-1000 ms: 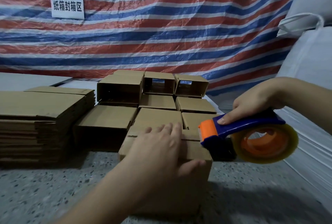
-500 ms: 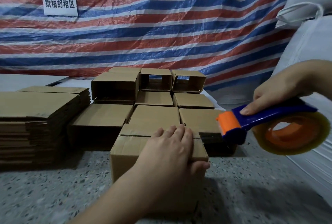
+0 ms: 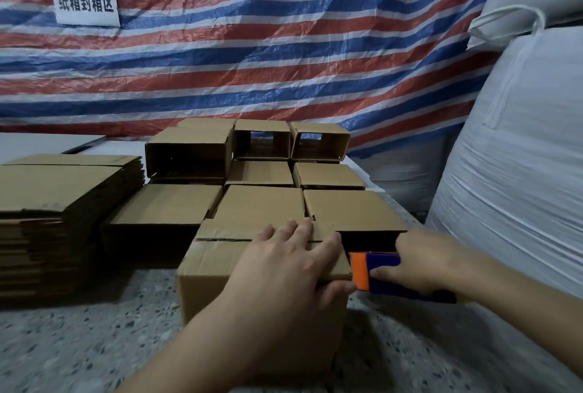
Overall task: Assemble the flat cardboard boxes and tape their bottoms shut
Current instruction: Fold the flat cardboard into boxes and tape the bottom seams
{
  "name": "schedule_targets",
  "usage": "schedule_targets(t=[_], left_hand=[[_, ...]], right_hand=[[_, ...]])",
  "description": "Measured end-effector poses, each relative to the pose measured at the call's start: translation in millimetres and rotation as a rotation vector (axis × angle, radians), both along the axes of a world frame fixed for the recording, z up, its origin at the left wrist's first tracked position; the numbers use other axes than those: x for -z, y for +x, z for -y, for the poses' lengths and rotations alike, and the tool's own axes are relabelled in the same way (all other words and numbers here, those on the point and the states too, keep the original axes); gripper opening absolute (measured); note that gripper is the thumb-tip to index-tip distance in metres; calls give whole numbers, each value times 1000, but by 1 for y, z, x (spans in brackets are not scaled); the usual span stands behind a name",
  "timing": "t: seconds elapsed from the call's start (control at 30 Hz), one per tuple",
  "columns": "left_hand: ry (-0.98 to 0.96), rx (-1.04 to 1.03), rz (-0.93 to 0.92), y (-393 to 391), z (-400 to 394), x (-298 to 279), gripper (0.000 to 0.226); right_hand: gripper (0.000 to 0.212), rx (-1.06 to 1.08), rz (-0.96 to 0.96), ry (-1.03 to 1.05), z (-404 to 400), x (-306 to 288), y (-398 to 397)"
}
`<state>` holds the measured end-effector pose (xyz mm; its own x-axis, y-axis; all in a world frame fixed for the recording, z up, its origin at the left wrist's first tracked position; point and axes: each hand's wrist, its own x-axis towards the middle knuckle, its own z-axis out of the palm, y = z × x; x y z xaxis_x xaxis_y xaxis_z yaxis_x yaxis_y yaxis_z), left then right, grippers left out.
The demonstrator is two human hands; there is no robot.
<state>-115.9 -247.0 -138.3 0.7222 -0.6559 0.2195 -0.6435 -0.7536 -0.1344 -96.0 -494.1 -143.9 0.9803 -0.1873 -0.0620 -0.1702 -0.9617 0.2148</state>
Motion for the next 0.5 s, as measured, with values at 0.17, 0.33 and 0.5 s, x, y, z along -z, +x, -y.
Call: schedule_targets(t=[0.17,0.33,0.5], left_hand=[[-7,-5,4,0,0,1,82],[-11,-1,10,0,0,2,82],[-15,2,5,1,1,1,84]], right_hand=[[61,3,245,61,3,53,-11],[62,10,367,91,-4,84,-25],[103,-23,528,522,-26,46,-31]])
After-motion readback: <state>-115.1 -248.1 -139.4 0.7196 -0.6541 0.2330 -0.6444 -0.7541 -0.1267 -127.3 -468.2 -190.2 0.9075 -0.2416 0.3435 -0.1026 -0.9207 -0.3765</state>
